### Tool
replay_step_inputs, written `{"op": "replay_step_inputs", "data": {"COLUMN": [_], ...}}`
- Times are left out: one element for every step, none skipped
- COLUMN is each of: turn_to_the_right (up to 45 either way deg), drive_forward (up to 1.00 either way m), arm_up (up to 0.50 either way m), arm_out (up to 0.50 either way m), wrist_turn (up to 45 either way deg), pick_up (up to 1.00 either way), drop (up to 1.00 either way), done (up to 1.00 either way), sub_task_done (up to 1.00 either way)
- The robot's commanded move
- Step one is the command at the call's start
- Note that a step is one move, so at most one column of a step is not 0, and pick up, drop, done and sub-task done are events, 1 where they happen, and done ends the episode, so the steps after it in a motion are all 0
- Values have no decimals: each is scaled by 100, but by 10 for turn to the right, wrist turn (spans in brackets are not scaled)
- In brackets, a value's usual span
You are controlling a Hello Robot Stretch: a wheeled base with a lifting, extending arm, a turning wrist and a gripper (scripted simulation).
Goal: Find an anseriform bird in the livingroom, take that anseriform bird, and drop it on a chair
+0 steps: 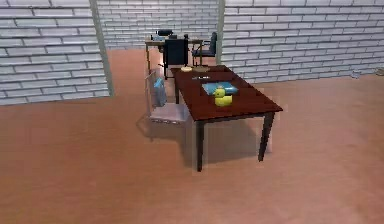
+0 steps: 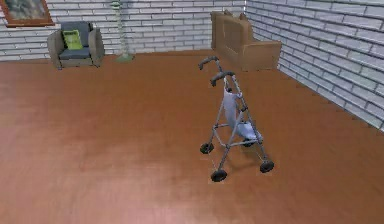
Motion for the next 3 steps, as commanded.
{"op": "replay_step_inputs", "data": {"turn_to_the_right": [30, 0, -450], "drive_forward": [0, 70, 0], "arm_up": [0, 0, 0], "arm_out": [0, 0, 0], "wrist_turn": [0, 0, 0], "pick_up": [0, 0, 0], "drop": [0, 0, 0], "done": [0, 0, 0], "sub_task_done": [0, 0, 0]}}
